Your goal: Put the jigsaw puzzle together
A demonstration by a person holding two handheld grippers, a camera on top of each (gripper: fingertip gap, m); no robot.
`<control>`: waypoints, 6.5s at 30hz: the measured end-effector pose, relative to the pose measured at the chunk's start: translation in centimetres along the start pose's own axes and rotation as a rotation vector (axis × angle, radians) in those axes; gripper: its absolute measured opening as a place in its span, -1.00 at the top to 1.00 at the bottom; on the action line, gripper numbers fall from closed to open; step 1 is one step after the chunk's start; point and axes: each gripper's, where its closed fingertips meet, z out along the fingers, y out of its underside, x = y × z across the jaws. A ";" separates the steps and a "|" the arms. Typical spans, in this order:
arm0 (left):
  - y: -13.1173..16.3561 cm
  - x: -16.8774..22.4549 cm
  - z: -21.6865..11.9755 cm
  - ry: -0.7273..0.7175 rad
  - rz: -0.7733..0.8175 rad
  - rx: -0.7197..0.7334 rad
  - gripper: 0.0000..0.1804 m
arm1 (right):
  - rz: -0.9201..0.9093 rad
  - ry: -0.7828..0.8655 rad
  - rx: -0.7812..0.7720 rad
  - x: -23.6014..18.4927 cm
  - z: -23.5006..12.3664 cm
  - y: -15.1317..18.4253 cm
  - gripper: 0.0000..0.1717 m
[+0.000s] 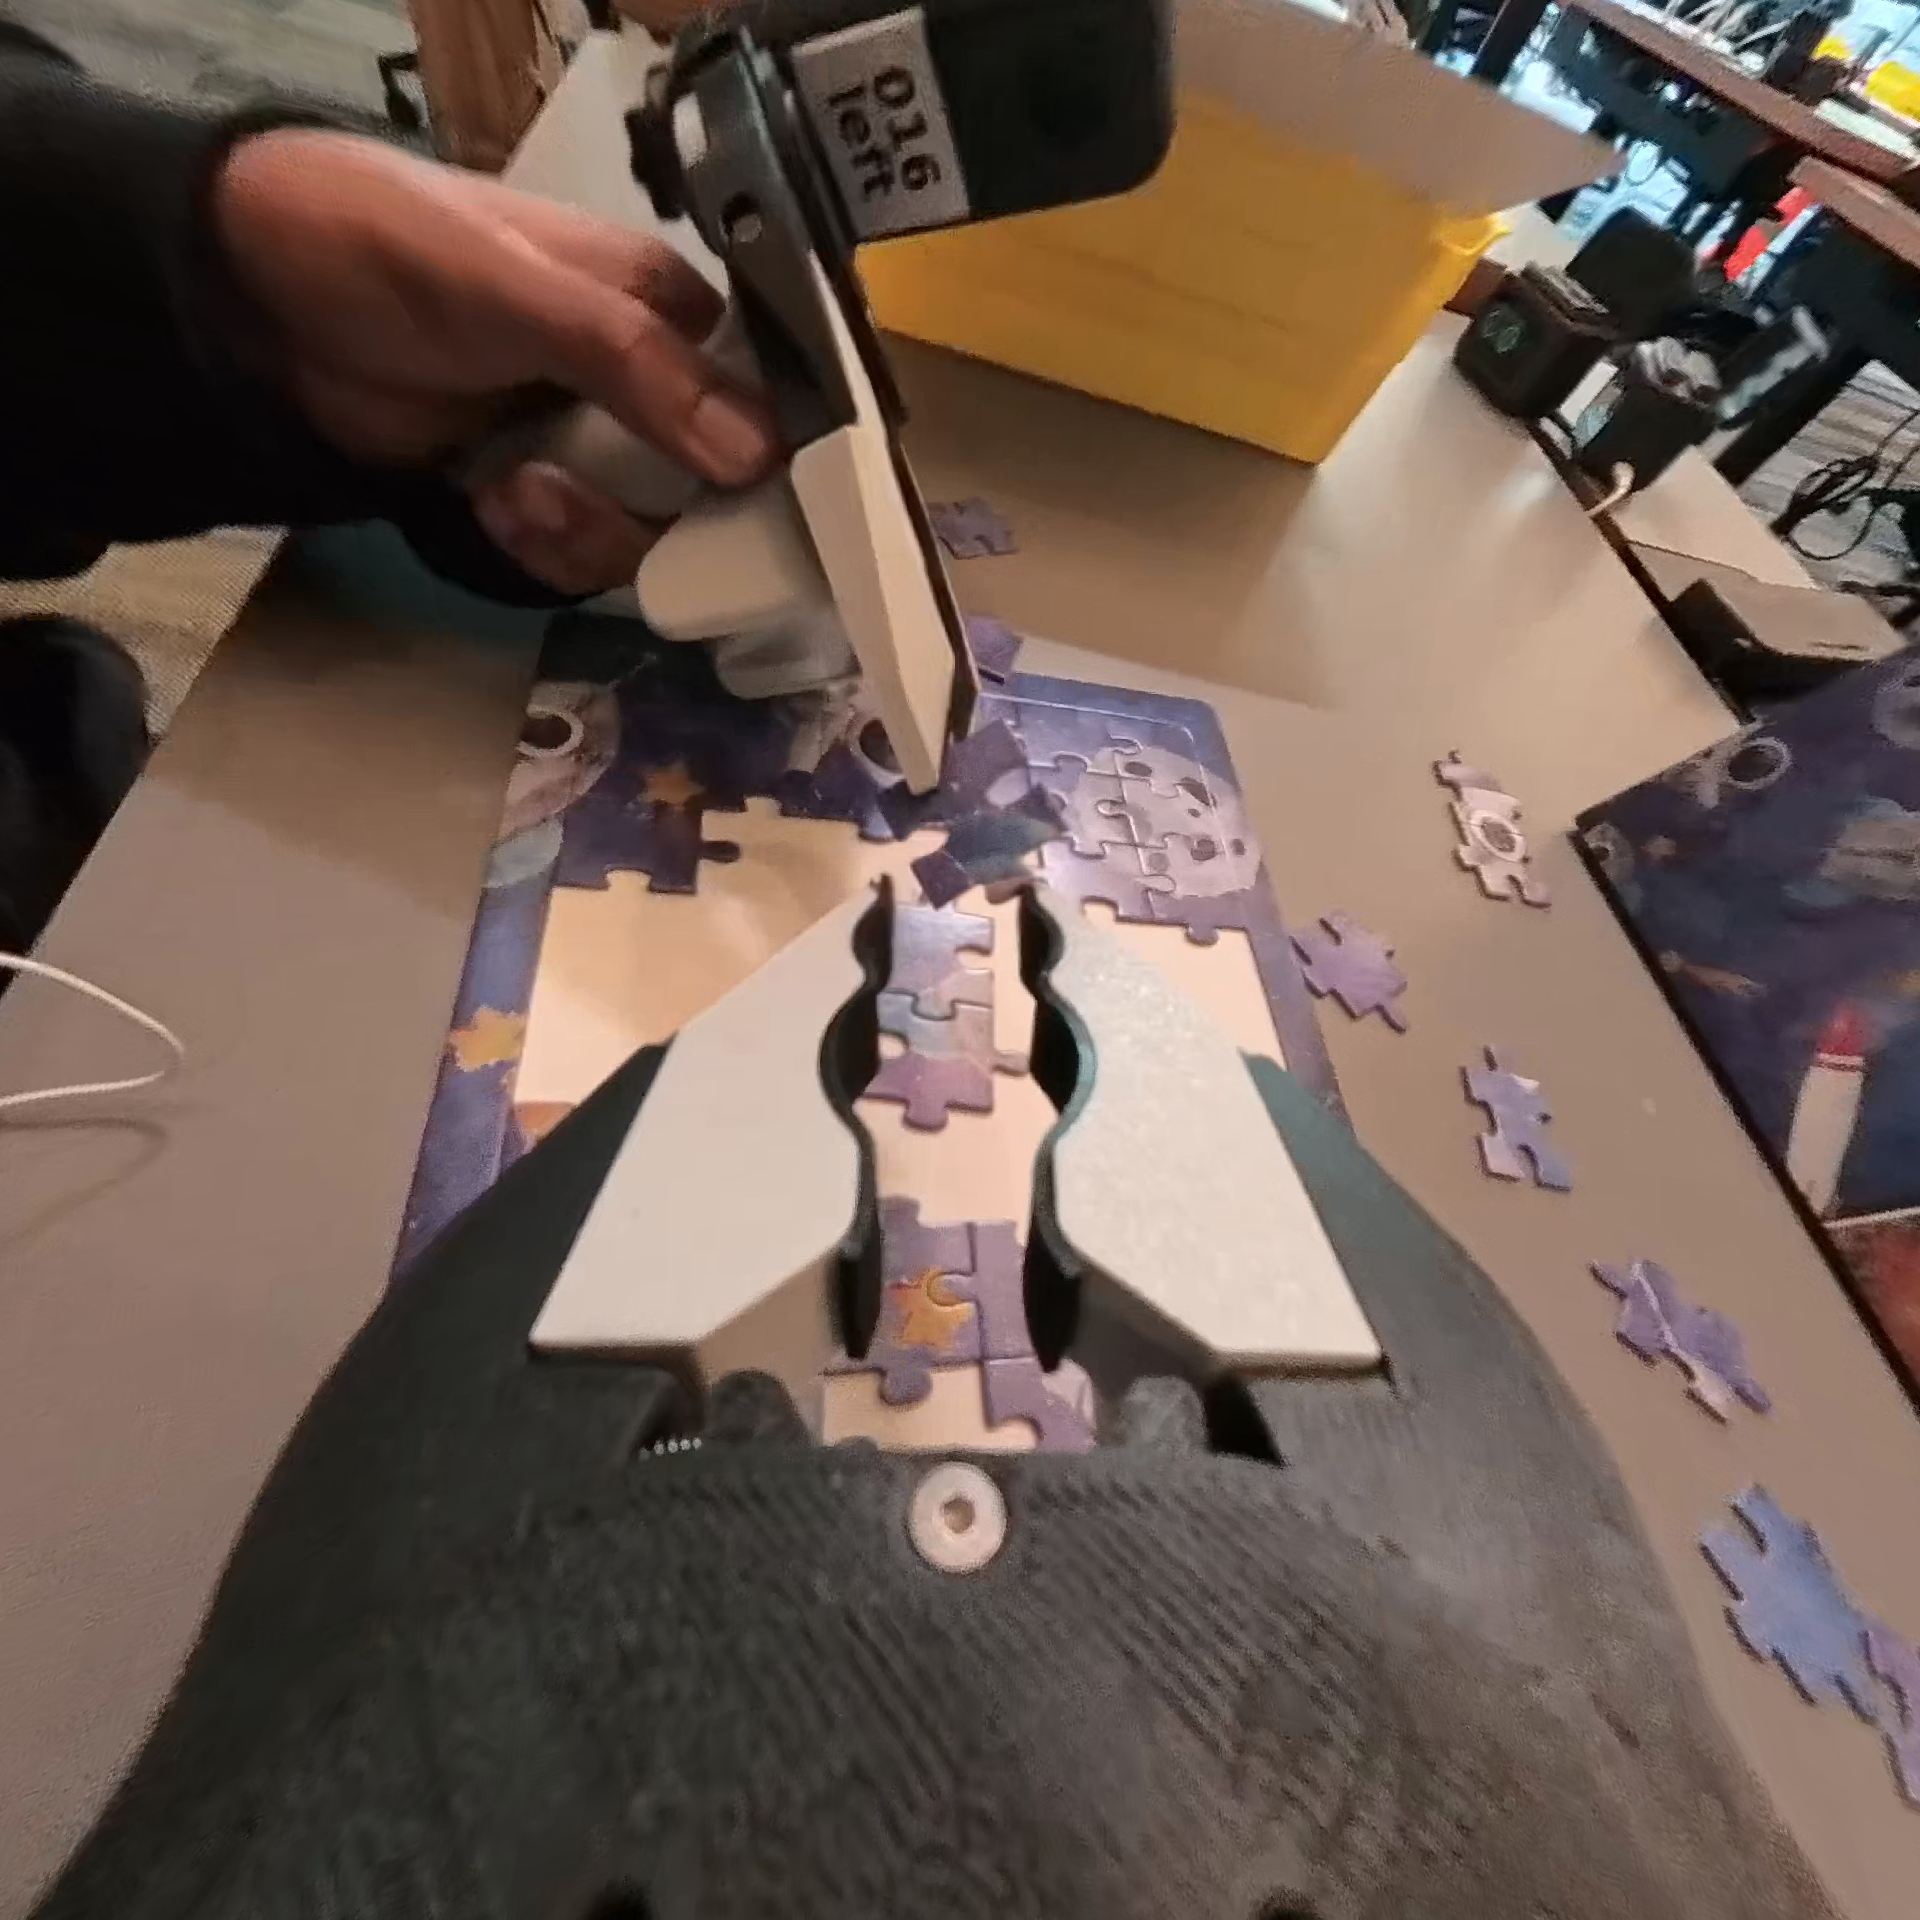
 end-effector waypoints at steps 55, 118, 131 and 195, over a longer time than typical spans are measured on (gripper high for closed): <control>-8.0 -0.1 3.8 -0.017 0.511 -0.144 1.00 | 0.075 0.334 0.066 7.6 -5.3 0.4 0.87; -4.6 -1.6 3.3 0.153 0.284 -0.233 1.00 | 0.022 0.242 0.012 5.5 -2.8 2.0 0.84; -3.6 -1.2 3.7 0.190 0.259 -0.283 1.00 | -0.055 0.234 -0.055 4.7 -2.0 2.6 0.82; -3.1 -4.0 3.8 -0.024 0.357 -0.349 0.91 | 0.092 0.072 -0.179 3.4 -0.9 5.2 0.91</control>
